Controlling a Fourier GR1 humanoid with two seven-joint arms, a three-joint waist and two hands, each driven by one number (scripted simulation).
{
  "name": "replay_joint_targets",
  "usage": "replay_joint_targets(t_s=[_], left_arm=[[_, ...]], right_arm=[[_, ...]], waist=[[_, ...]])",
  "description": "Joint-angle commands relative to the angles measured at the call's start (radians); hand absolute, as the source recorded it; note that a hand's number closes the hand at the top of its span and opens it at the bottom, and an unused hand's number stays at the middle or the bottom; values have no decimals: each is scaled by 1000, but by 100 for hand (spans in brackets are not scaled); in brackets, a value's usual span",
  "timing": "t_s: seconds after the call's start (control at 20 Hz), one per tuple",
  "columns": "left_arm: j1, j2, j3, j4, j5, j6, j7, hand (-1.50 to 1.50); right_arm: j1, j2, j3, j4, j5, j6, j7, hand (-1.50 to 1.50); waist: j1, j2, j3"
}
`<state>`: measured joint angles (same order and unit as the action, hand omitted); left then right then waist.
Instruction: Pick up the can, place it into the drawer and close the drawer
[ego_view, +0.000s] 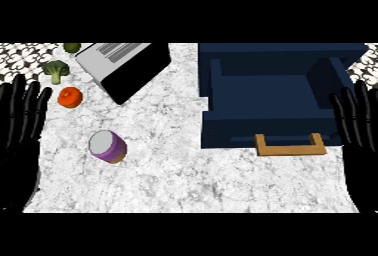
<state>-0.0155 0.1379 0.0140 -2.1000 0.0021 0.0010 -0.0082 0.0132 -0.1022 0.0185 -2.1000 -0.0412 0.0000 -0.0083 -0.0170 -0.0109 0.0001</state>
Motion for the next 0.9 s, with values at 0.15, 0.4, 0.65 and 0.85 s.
replay_joint_targets(t_s=[0.15,0.4,0.65,0.85], left_arm=[[-29,76,-47,33,272,-285,-65,-150],[22,199,-40,154,328,-375,136,-150],[82,243,21,139,418,-464,156,-150],[-2,288,118,168,508,-502,230,-150]], right_arm=[[-39,9,6,7,60,-37,12,-150],[47,-2,-18,45,62,-63,193,-150],[57,-35,-62,-28,21,-41,294,-150],[137,-21,-76,17,10,3,170,-150]], waist=[[16,13,-3],[6,15,-1],[17,10,0],[14,10,0]])
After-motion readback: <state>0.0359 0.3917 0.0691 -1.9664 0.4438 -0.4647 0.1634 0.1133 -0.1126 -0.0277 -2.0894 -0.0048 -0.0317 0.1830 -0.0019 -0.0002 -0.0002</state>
